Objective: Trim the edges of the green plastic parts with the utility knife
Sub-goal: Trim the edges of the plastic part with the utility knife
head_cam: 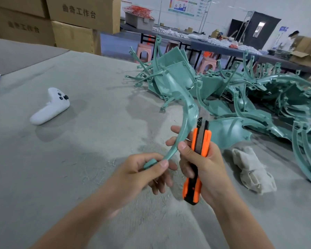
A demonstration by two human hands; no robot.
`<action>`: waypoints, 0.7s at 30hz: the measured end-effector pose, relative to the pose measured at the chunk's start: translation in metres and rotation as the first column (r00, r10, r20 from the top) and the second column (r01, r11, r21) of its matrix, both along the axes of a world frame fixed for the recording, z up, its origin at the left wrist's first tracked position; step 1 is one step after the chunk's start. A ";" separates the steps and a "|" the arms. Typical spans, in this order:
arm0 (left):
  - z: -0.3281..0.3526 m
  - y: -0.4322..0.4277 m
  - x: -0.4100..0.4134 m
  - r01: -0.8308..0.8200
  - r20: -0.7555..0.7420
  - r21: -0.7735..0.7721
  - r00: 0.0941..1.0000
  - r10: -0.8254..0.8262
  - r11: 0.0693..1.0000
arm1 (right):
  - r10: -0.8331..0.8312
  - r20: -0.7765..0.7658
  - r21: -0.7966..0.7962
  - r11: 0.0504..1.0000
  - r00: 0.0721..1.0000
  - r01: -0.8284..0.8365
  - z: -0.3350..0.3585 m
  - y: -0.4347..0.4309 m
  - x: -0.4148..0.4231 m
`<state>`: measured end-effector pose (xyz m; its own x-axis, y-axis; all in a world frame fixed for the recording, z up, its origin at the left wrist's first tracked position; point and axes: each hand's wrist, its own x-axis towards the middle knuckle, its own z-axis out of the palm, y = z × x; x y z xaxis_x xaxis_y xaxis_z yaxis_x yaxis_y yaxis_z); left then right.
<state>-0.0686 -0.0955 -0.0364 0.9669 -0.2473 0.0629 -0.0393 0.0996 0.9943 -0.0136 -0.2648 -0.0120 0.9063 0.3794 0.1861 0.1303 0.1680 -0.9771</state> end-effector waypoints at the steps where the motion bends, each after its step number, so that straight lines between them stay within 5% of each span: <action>1: 0.001 0.001 0.000 0.009 -0.011 -0.029 1.000 -0.010 1.000 | 0.003 0.009 -0.007 1.000 1.000 -0.003 0.000 -0.001 0.000; 11: 0.004 0.001 -0.001 0.003 0.047 0.036 0.999 -0.004 0.999 | -0.037 0.009 -0.028 0.999 0.999 0.038 0.003 -0.004 0.000; 16: -0.002 -0.009 -0.006 -0.184 0.210 0.306 0.970 0.123 0.934 | -0.125 -0.029 -0.041 0.991 0.992 0.124 0.001 0.000 0.001; 21: -0.001 -0.016 -0.009 -0.400 0.363 0.364 0.892 0.267 0.841 | -0.178 0.124 -0.184 0.963 0.976 0.199 -0.001 0.003 0.000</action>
<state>-0.0777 -0.1116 -0.0373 0.9488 0.0209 0.3152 -0.2819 -0.3943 0.8747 -0.0134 -0.2616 -0.0134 0.9440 0.2421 0.2241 0.2453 -0.0605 -0.9676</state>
